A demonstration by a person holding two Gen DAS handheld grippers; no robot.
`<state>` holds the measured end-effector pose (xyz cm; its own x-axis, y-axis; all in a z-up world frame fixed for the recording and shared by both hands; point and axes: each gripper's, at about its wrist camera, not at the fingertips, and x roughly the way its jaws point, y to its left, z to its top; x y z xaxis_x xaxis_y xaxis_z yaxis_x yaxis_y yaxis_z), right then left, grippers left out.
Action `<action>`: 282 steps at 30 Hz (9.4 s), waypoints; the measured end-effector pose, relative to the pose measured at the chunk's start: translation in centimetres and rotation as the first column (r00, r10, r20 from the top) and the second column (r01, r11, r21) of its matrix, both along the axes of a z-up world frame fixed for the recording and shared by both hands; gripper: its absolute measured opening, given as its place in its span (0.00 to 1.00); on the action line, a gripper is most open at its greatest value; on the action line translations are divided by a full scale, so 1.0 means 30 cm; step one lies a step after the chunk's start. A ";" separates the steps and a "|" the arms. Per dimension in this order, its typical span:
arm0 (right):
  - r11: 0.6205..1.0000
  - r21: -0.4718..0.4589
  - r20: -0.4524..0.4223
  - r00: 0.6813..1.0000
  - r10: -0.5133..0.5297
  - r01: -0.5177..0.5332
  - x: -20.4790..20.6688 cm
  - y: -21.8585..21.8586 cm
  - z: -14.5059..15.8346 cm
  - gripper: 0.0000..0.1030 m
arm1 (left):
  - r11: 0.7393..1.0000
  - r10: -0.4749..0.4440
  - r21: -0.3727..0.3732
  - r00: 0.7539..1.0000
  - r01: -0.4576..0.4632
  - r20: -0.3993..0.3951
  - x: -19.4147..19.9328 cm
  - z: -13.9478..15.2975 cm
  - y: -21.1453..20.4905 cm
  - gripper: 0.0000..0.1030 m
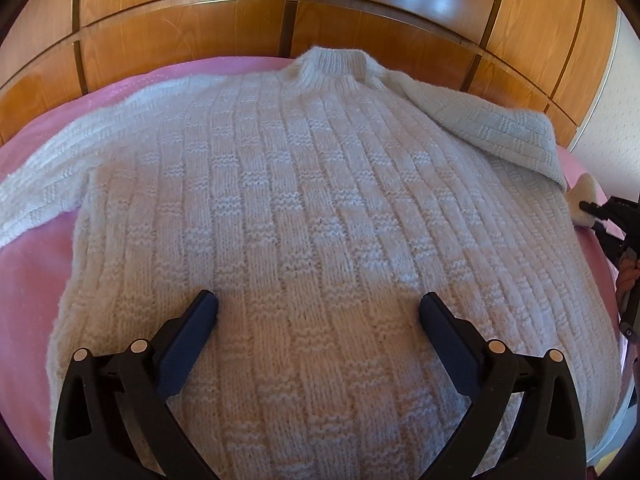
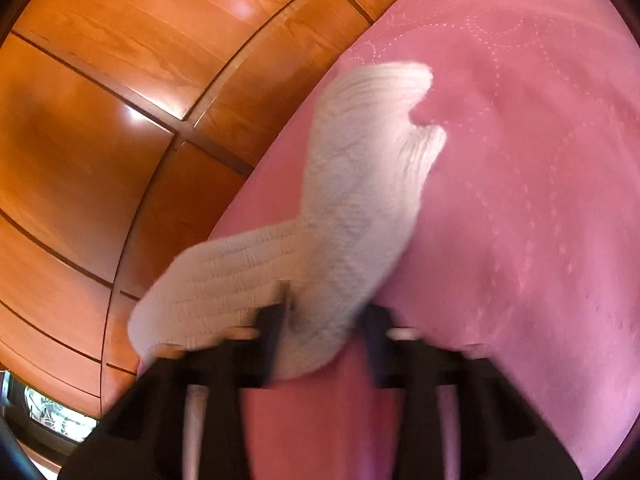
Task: Fold small clothes
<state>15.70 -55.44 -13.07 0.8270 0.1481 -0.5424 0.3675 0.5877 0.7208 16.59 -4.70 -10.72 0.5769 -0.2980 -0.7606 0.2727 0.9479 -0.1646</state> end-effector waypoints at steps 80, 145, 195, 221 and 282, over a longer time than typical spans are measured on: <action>0.810 -0.533 -0.379 0.788 -0.486 0.243 -0.112 -0.318 -0.007 0.04 | 1.000 0.004 0.010 1.000 -0.004 -0.012 0.020 0.002 -0.013 0.97; 0.997 -0.076 -0.144 0.989 -0.025 0.014 -0.552 -0.038 0.065 0.51 | 0.995 0.083 -0.041 0.992 -0.087 -0.091 -0.115 0.106 0.240 0.70; 0.808 -0.215 -0.002 0.828 0.561 -0.549 0.073 0.842 0.225 0.53 | 0.943 0.122 -0.289 0.978 -0.167 -0.168 0.186 0.207 0.271 0.87; 0.781 -0.498 -0.230 0.925 0.301 -0.378 0.173 0.760 0.044 0.70 | 0.975 0.149 -0.142 0.979 -0.168 -0.136 0.438 0.111 0.185 0.52; 0.702 -0.571 -0.275 0.905 0.325 -0.425 0.195 0.810 0.032 0.97 | 0.969 0.186 -0.161 0.982 -0.187 -0.017 0.055 0.190 0.309 0.50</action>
<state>21.53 -31.12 -12.11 0.6812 0.0290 -0.7315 0.0882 0.9887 0.1212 18.25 4.59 -5.03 0.6323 -0.3043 -0.7124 0.0932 0.9428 -0.3200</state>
